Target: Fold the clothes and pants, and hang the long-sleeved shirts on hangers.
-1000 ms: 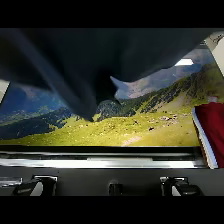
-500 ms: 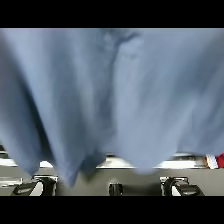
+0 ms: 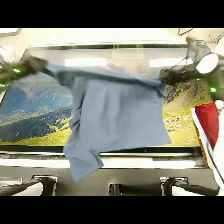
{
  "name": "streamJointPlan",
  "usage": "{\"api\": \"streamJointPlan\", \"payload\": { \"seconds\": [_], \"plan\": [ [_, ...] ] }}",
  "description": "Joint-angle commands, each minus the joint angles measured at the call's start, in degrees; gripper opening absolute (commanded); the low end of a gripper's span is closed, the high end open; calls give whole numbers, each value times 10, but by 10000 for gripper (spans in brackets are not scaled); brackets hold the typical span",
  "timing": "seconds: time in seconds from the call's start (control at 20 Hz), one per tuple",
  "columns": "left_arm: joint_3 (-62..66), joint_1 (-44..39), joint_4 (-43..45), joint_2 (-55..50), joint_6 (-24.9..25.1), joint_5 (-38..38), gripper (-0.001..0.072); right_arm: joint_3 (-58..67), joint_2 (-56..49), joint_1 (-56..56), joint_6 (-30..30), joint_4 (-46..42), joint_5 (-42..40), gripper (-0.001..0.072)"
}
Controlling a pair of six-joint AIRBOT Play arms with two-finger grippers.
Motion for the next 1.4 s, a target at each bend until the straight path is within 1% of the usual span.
{"api": "streamJointPlan", "payload": {
  "seconds": [0.0,0.1,0.2,0.25,0.3,0.35,0.4,0.45,0.5,0.55,0.6,0.65,0.7,0.8,0.85,0.9,0.95,1.1,1.25,1.3,1.35],
  "plan": [
    [-17,-27,-37,-107,0,-63,31,-10,-88,1,65,80,0,35],
    [-17,-43,-37,-136,-1,-89,44,-10,-104,1,63,98,8,35],
    [-17,-47,-37,-149,-31,-106,80,-10,-108,0,60,86,5,38],
    [-16,-41,-33,-148,-49,-112,221,-5,-105,-5,59,70,10,115],
    [-14,-28,-28,-143,-52,-131,369,6,-99,-17,46,56,28,342],
    [-7,-5,-11,-137,-53,-167,409,17,-92,-36,14,48,59,535],
    [1,23,27,-131,-71,-210,409,20,-82,-63,-16,37,97,566],
    [5,49,79,-126,-100,-255,410,20,-75,-97,-24,18,151,565],
    [4,73,149,-123,-134,-308,415,18,-75,-130,-26,6,199,563],
    [-3,89,217,-123,-168,-355,520,5,-74,-160,-36,4,236,562],
    [-23,99,271,-122,-195,-395,660,-18,-73,-187,-40,5,261,563],
    [-50,104,294,-121,-196,-419,662,-45,-72,-206,-44,6,275,563],
    [-90,104,295,-115,-196,-419,651,-75,-69,-219,-52,6,280,566],
    [-171,92,270,-97,-183,-379,640,-122,-64,-225,-68,6,278,571],
    [-206,83,261,-90,-183,-355,600,-137,-64,-225,-75,7,278,581],
    [-235,72,255,-89,-182,-335,578,-146,-64,-225,-79,10,276,641],
    [-256,62,246,-89,-172,-323,578,-151,-64,-225,-80,10,275,647],
    [-289,30,217,-90,-159,-294,578,-153,-64,-225,-87,10,265,648],
    [-289,2,216,-91,-168,-263,577,-155,-64,-225,-87,10,248,648],
    [-289,-6,216,-91,-179,-250,499,-161,-64,-225,-87,10,241,648],
    [-289,-10,216,-91,-183,-242,242,-170,-64,-225,-87,10,232,648]
  ]
}}
